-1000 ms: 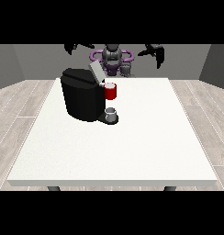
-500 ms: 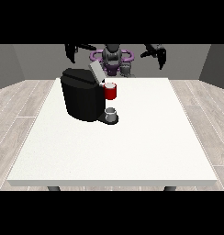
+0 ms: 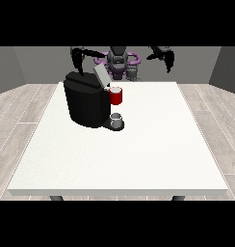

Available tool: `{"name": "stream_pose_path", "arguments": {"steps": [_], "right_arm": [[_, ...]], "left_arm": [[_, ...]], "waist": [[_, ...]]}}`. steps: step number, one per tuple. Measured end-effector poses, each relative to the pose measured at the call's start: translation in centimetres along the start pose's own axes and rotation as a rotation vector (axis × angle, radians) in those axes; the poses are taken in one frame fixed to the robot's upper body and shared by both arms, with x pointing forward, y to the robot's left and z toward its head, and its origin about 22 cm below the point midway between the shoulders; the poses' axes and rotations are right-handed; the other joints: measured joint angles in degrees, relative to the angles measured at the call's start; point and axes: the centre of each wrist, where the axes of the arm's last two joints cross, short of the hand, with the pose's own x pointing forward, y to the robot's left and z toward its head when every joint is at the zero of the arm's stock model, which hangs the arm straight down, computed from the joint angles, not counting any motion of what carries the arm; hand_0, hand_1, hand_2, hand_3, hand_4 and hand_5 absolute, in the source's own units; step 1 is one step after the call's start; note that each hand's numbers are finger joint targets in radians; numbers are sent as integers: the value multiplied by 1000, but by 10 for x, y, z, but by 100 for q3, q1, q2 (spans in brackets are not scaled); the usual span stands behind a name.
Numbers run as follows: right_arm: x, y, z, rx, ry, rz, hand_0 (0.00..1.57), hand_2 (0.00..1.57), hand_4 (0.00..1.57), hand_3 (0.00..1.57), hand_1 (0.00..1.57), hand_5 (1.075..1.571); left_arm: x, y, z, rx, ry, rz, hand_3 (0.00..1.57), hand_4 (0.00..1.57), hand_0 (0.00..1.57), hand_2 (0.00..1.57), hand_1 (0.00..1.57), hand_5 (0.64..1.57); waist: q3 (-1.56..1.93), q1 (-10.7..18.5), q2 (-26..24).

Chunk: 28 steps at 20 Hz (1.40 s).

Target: Insert the coffee pod into the coffee machine and close the lid

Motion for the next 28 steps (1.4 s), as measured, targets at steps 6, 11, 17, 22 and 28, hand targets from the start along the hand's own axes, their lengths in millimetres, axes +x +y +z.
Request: {"name": "stream_pose_path", "arguments": {"steps": [6, 11, 17, 22, 28], "right_arm": [[2, 19, -9, 49, -31, 20, 0, 0, 0, 0, 0, 1571], [10, 38, -15, 87, -76, 45, 0, 0, 73, 0, 0, 1571], [31, 39, -27, 120, -104, 66, 0, 0, 163, 0, 0, 1571], [44, 45, -33, 118, -139, 102, 0, 0, 118, 0, 0, 1571], [62, 51, -41, 126, -106, 153, 0, 0, 0, 0, 0, 1571]], "left_arm": [[17, 8, 8, 27, -42, -20, 0, 376, 0, 0, 0, 1571], [22, 16, 16, 62, -50, -35, 0, 331, 0, 0, 0, 1571], [18, 26, 26, 94, -59, -62, 0, 348, 0, 0, 0, 1571], [24, 24, 24, 92, -69, -75, 0, 372, 0, 0, 0, 1571], [26, 18, 21, 78, -61, -78, 0, 330, 0, 0, 0, 1571]], "waist": [[0, -47, 305], [-13, -155, 447], [-4, -177, 675], [4, -117, 817], [44, -63, 851]]}}
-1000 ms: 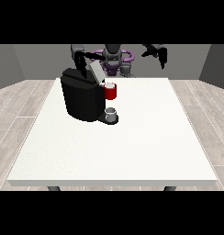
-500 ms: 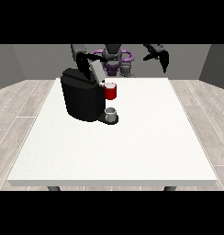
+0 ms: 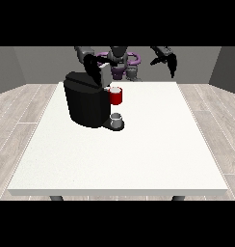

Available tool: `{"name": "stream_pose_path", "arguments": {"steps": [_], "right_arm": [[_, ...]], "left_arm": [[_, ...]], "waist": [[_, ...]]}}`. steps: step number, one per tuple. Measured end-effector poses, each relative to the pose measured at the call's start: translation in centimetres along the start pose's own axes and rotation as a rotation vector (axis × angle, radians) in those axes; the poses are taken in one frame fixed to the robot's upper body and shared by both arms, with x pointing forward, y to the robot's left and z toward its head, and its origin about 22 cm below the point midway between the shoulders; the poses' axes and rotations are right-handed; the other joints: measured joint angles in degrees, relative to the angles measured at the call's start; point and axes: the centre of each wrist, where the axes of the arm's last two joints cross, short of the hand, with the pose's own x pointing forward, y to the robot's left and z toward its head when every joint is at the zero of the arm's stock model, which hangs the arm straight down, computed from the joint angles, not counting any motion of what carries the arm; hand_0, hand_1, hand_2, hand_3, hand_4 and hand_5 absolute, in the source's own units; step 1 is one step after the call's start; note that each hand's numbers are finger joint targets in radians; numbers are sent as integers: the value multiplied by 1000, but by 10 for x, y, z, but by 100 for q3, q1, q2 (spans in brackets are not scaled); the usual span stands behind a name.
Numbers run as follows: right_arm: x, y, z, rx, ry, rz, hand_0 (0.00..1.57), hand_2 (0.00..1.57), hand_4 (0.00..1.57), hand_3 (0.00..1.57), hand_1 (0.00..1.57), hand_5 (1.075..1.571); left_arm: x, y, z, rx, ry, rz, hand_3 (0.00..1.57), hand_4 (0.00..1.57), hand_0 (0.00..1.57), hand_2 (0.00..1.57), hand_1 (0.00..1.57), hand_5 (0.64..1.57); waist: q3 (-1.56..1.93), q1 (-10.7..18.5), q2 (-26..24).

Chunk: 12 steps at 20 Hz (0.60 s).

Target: Insert the coffee pod into the coffee machine and close the lid

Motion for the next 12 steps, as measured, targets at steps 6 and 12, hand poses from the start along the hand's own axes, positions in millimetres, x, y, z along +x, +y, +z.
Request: {"name": "stream_pose_path", "arguments": {"steps": [6, 12], "right_arm": [[15, 0, -3, -39, 19, 42, 0, 0, 0, 0, 0, 1571], [39, -6, -7, -92, 19, 143, 0, 0, 300, 0, 0, 1571]], "left_arm": [[3, -7, -5, -26, -8, -8, 0, 326, 0, 0, 0, 1571], [7, -8, -13, -51, -46, -2, 0, 407, 0, 0, 0, 1571]], "waist": [[32, 117, 93], [72, 332, 262]]}}
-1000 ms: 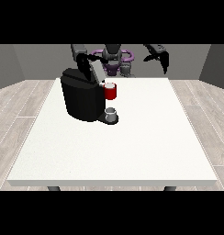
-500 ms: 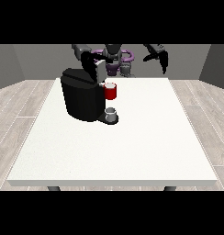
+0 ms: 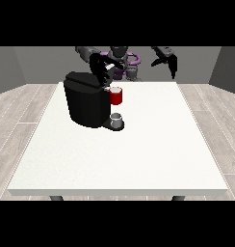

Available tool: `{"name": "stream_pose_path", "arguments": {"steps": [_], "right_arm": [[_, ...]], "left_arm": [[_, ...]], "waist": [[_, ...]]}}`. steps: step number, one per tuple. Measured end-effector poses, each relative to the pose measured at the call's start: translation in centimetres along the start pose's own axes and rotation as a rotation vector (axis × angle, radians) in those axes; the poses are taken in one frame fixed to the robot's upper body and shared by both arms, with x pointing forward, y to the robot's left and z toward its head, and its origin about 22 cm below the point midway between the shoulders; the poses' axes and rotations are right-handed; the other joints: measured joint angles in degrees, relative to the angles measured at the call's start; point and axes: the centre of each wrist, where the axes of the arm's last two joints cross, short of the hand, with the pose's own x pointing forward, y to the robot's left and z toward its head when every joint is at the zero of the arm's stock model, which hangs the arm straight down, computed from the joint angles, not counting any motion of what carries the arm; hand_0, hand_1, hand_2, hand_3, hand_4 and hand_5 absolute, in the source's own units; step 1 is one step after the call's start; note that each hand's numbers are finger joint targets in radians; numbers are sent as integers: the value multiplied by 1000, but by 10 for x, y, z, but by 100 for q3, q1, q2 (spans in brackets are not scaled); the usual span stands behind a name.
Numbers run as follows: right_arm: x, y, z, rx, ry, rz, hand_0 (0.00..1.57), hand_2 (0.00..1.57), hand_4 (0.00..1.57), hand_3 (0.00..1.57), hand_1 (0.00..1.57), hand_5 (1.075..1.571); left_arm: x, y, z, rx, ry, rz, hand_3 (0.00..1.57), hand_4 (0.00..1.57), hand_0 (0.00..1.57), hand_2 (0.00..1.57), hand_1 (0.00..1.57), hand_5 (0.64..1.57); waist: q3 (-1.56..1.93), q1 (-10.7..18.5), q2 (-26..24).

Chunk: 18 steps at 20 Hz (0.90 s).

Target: Insert the coffee pod into the coffee machine and close the lid

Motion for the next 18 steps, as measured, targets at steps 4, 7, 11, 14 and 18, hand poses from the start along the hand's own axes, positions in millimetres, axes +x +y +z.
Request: {"name": "stream_pose_path", "arguments": {"steps": [4, 7, 11, 14, 18], "right_arm": [[17, -13, -2, -36, -15, 55, 0, 0, 160, 0, 0, 1571], [28, -23, 0, -61, -1, 75, 0, 0, 102, 0, 0, 1571], [42, -40, 4, -113, 33, 102, 0, 0, 53, 0, 0, 1571], [55, -55, 7, -156, 37, 132, 0, 0, 0, 0, 0, 1571], [69, -78, 10, -216, 14, 179, 0, 0, 0, 0, 0, 1571]], "left_arm": [[9, -2, -10, -24, -31, -3, 0, 382, 0, 0, 0, 1571], [14, 1, -15, -38, -56, -7, 0, 424, 0, 0, 0, 1571], [23, -3, -25, -75, -93, -2, 0, 399, 0, 0, 0, 1571], [26, -9, -30, -103, -109, -1, 0, 395, 0, 0, 0, 1571], [34, -15, -37, -142, -141, -2, 0, 362, 0, 0, 0, 1571]], "waist": [[20, 186, 175], [41, 295, 277], [75, 524, 417], [96, 727, 550], [131, 1064, 748]]}}
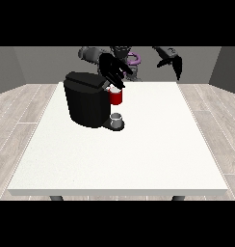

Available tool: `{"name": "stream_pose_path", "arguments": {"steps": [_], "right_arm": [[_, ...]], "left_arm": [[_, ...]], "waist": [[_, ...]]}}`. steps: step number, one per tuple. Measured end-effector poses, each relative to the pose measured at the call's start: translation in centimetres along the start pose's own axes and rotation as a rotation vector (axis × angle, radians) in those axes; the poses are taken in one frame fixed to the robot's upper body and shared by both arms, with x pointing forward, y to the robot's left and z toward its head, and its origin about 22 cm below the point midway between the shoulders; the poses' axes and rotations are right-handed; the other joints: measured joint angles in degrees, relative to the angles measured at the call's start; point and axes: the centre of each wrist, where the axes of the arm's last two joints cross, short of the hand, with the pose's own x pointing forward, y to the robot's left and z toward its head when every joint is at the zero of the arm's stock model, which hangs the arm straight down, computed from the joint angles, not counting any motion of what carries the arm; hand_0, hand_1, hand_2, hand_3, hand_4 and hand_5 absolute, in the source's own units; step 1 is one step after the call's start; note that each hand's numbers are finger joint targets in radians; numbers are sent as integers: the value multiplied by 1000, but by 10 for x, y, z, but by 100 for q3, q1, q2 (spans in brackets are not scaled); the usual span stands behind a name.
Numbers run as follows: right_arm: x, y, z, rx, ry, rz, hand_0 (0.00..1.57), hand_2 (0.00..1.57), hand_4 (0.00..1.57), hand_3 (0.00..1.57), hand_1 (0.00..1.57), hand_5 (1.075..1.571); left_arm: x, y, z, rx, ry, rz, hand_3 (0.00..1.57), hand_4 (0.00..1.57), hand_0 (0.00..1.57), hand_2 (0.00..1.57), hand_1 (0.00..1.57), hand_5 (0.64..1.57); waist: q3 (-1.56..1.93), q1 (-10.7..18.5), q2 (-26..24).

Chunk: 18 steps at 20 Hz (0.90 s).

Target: Insert the coffee pod into the coffee machine and close the lid

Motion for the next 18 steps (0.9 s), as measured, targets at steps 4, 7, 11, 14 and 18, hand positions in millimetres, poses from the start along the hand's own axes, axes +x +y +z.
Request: {"name": "stream_pose_path", "arguments": {"steps": [4, 7, 11, 14, 18], "right_arm": [[7, -15, 2, -26, -1, 9, 0, 0, 0, 0, 0, 1571], [7, -26, 1, -61, 15, -61, 0, 0, 0, 0, 0, 1571], [43, -5, 5, -3, -177, -126, 0, 0, 53, 0, 0, 1571], [67, 8, 7, 39, -292, -157, 0, 0, 101, 0, 0, 1571], [74, 25, 4, 86, -377, -181, 0, 0, 0, 0, 0, 1571]], "left_arm": [[6, -5, -10, -34, -28, 9, 0, 215, 0, 0, 0, 1571], [13, -10, -18, -67, -59, 8, 0, 312, 0, 0, 0, 1571], [26, -15, -30, -104, -96, -11, 0, 297, 0, 0, 0, 1571], [35, -20, -38, -116, -106, -22, 0, 347, 0, 0, 0, 1571], [38, -25, -36, -113, -121, -24, 0, 248, 0, 0, 0, 1571]], "waist": [[29, 239, 153], [82, 458, 336], [-99, 844, 505], [-177, 961, 621], [-222, 916, 663]]}}
